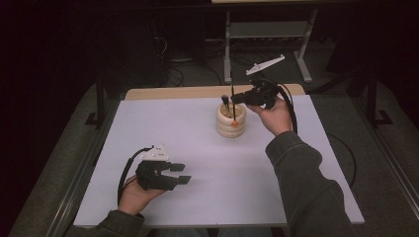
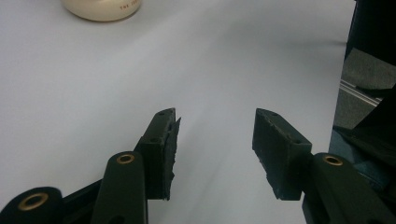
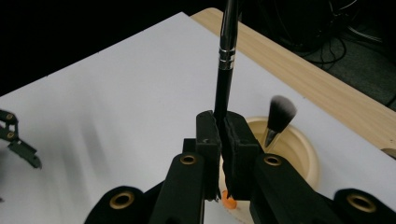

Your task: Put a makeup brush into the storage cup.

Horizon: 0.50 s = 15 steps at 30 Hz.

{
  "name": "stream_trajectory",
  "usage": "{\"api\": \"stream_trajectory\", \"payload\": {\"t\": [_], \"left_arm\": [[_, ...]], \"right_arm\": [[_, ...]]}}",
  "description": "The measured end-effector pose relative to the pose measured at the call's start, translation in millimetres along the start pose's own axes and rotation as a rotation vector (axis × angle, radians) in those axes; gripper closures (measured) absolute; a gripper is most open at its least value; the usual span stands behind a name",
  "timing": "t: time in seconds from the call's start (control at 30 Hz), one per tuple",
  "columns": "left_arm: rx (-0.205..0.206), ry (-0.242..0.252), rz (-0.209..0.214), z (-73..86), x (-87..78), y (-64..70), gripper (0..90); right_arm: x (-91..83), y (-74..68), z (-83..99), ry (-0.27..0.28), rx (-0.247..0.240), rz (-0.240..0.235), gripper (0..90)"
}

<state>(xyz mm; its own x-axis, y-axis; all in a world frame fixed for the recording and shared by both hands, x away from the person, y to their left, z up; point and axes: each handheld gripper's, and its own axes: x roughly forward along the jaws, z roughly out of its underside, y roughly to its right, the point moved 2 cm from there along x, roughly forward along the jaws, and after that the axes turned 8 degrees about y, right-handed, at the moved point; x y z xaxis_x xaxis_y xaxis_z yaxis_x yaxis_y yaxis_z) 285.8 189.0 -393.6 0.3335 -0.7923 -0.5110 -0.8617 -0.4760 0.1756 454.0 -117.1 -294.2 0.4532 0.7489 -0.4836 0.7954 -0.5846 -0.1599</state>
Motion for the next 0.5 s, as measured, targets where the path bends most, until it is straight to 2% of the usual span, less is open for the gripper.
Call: {"api": "stream_trajectory", "payload": {"t": [0.3, 0.5], "left_arm": [[0.005, 0.0, 0.0, -0.3, -1.2, -1.3, 49.0], [0.002, 0.011, -0.001, -0.8, -3.5, -1.5, 48.9]], "right_arm": [[9.0, 13.2, -12.0, 0.007, 0.023, 0.057, 84.5], [17.4, 19.6, -5.9, -0.002, 0.029, 0.081, 84.5]]}}
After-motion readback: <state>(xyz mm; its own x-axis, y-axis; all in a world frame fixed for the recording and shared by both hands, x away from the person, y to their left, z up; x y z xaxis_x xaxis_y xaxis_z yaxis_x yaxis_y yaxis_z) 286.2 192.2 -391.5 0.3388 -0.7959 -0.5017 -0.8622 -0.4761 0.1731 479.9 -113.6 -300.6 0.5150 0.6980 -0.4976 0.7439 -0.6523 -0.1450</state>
